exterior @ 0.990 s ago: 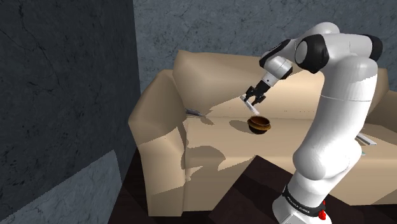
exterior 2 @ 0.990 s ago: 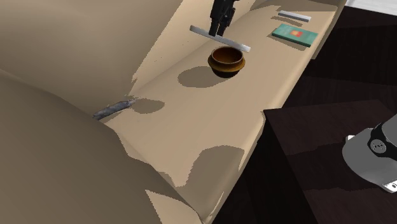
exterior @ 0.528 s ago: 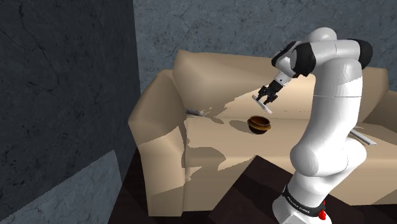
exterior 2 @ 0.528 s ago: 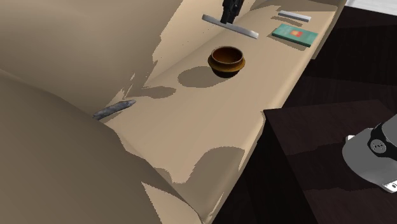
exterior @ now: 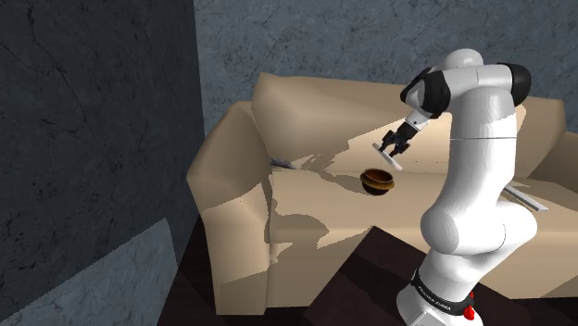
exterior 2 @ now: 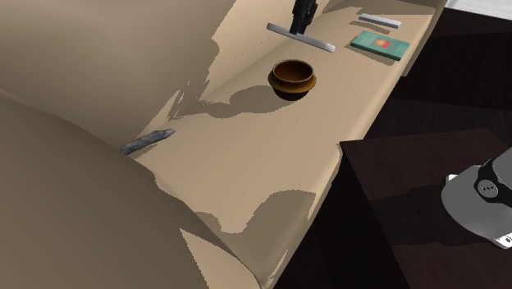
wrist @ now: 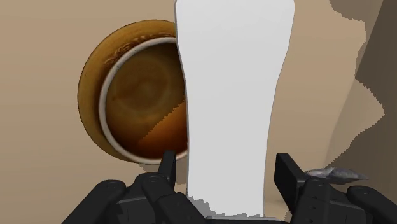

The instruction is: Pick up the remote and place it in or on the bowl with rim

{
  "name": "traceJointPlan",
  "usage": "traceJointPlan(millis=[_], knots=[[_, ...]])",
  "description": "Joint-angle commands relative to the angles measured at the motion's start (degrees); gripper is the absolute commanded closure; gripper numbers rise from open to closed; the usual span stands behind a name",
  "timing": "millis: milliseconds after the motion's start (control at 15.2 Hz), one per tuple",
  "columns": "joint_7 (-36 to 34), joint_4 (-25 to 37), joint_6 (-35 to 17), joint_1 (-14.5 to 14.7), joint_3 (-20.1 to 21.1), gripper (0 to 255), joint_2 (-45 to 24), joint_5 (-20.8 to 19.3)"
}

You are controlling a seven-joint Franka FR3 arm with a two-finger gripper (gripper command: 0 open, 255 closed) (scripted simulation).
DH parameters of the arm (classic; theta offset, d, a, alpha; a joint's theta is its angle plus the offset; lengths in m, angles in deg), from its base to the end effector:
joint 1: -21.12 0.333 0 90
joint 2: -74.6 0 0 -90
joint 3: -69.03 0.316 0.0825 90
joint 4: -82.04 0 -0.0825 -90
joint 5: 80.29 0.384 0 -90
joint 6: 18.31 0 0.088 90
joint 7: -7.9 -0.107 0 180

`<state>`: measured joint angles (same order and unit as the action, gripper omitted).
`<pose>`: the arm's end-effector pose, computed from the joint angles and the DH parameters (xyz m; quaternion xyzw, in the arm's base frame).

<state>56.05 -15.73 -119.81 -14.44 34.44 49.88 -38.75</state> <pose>0.3018 -0.5562 0.3645 -0.9209 0.2971 -0.1212 0.2212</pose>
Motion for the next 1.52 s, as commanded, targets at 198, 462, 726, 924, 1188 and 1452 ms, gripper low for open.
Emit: traceJointPlan(millis=[198, 462, 726, 924, 1188, 1452], knots=[[1.87, -1.52, -2.35, -0.22, 0.56, 255, -1.65, 1.31], [3.33, -2.36, -4.08, -0.51, 1.12, 255, -3.23, 2.49], [3.65, -2.52, -4.46, -0.58, 1.25, 255, -3.59, 2.76], [3.65, -2.52, -4.46, -0.58, 1.25, 255, -3.59, 2.76], [3.65, -2.52, -4.46, -0.58, 1.25, 0, -3.60, 2.76], [3.27, -1.52, -3.03, -1.01, 0.82, 0, -3.12, 2.09]])
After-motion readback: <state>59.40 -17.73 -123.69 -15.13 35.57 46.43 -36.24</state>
